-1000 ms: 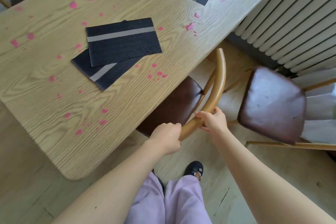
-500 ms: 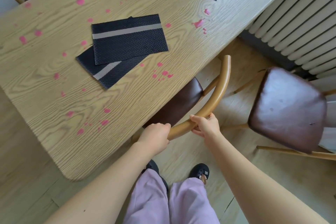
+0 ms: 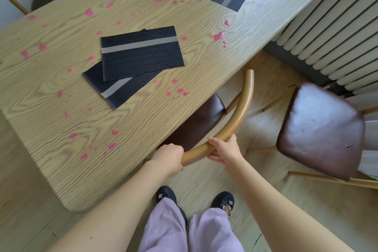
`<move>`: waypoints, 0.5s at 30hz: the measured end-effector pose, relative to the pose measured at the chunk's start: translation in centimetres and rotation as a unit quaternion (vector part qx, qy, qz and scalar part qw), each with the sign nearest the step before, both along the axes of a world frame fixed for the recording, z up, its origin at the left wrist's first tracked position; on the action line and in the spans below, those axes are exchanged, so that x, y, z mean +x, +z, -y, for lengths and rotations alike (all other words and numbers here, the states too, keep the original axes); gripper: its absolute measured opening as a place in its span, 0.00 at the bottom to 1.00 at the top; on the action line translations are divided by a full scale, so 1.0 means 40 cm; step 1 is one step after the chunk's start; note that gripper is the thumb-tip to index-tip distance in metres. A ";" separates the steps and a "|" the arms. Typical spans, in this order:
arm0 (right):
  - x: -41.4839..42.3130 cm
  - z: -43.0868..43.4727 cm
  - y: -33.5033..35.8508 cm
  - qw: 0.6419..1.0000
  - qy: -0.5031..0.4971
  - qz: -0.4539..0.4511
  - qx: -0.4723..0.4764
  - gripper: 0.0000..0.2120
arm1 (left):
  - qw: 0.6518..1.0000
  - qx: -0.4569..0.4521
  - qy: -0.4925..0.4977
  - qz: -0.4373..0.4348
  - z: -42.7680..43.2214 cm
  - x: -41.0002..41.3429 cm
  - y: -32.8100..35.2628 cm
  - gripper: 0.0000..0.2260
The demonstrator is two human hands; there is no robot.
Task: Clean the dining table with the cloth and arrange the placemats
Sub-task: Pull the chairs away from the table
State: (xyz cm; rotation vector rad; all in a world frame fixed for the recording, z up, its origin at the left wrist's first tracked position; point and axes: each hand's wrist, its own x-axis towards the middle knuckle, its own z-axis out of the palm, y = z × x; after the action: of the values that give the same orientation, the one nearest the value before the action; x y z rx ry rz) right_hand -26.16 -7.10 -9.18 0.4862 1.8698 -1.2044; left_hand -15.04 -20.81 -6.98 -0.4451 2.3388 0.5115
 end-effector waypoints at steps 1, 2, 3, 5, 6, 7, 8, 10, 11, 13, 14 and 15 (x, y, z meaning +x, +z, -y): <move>0.006 -0.001 -0.002 1.000 -0.001 0.004 -0.002 0.26 | 1.000 0.002 0.000 0.006 0.003 0.001 0.001 0.10; 0.011 -0.001 -0.004 1.000 -0.003 0.008 -0.003 0.28 | 1.000 0.003 0.000 0.009 0.005 0.004 0.003 0.11; 0.016 -0.002 -0.007 1.000 -0.004 0.012 -0.002 0.30 | 1.000 0.003 0.001 0.011 0.006 0.009 0.003 0.11; 0.022 -0.002 -0.012 1.000 0.000 0.014 -0.003 0.31 | 1.000 0.003 0.004 0.017 0.007 0.021 0.000 0.11; 0.025 -0.001 -0.012 1.000 0.007 0.013 -0.003 0.30 | 1.000 0.004 0.006 0.018 0.008 0.027 -0.002 0.11; 0.026 0.000 -0.013 1.000 0.016 0.010 -0.002 0.28 | 1.000 0.006 0.009 0.019 0.009 0.032 -0.004 0.12; 0.026 0.001 -0.010 1.000 0.023 0.007 -0.001 0.27 | 1.000 0.009 0.013 0.021 0.010 0.033 -0.004 0.12; 0.028 0.005 -0.010 1.000 0.025 0.008 0.003 0.27 | 0.999 0.016 0.016 0.029 0.013 0.029 -0.004 0.13; 0.029 0.005 -0.010 1.000 0.024 0.010 0.005 0.28 | 0.999 0.019 0.017 0.035 0.014 0.027 -0.003 0.13; 0.027 0.002 -0.005 1.000 0.021 0.015 0.007 0.30 | 0.999 0.022 0.010 0.042 0.017 0.023 0.002 0.14; 0.027 0.000 -0.005 0.999 0.025 0.019 0.007 0.30 | 0.999 0.023 0.008 0.044 0.018 0.023 0.003 0.15; 0.023 -0.003 0.001 0.999 0.035 0.020 0.009 0.28 | 0.999 0.025 0.008 0.040 0.017 0.021 0.009 0.17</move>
State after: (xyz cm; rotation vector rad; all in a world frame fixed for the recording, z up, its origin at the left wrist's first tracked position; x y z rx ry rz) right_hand -25.26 -6.99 -9.16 0.4485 1.8495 -1.1249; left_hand -14.21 -21.50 -6.62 -0.4530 2.2434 0.5481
